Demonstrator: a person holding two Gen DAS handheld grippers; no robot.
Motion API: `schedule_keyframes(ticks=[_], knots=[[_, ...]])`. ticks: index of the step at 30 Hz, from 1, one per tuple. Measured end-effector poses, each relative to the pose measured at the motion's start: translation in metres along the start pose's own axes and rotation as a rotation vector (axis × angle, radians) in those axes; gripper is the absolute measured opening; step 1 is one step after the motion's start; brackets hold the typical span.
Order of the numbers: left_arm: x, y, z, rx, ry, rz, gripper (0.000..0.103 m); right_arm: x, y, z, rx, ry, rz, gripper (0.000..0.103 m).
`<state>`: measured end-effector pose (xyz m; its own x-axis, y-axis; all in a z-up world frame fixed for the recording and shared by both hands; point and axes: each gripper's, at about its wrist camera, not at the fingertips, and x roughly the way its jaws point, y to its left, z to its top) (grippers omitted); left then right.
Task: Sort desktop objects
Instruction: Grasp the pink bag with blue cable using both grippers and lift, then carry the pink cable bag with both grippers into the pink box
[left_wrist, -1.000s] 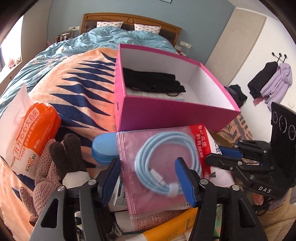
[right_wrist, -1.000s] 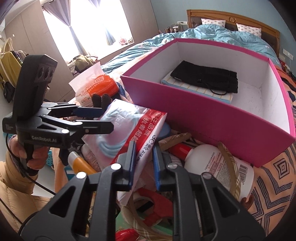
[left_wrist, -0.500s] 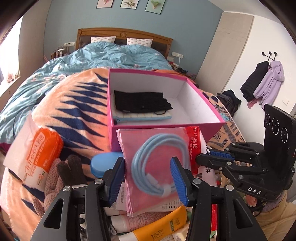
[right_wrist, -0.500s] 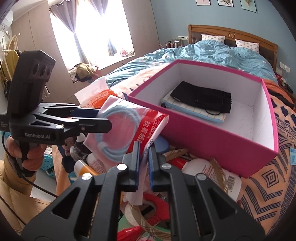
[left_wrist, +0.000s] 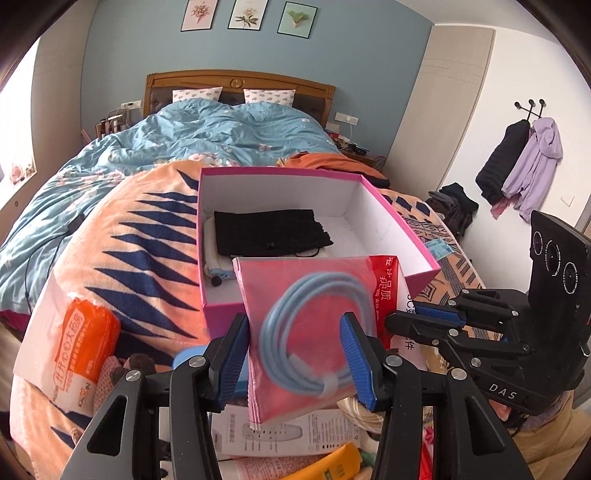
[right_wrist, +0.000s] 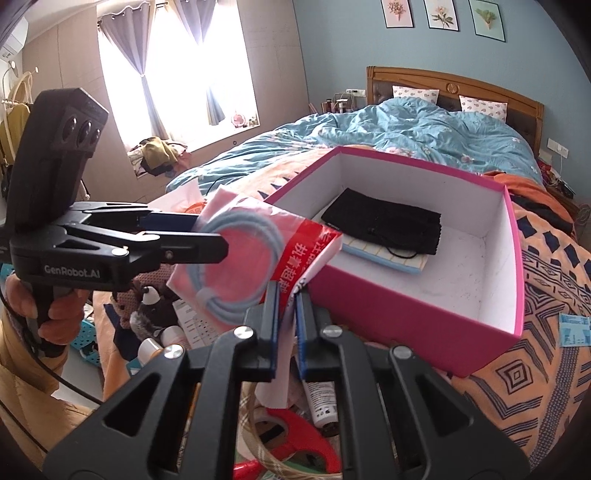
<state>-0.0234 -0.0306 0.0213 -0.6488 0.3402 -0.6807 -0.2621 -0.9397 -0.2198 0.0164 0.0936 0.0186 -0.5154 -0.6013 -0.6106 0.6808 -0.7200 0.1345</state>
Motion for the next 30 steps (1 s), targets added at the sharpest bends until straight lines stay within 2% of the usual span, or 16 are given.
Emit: schedule_keyframes(ticks=[10,30], knots=[[0.015,-0.003,0.032,0.001,-0.005,0.001,0.05,-0.01,-0.017,0.023,-0.005,-0.044,-0.045,0.008],[0.044,-0.008,0.08,0.029,-0.037,0.112,0.05,0.011,-0.05,0.065,0.004,-0.061,-0.091,0.008]])
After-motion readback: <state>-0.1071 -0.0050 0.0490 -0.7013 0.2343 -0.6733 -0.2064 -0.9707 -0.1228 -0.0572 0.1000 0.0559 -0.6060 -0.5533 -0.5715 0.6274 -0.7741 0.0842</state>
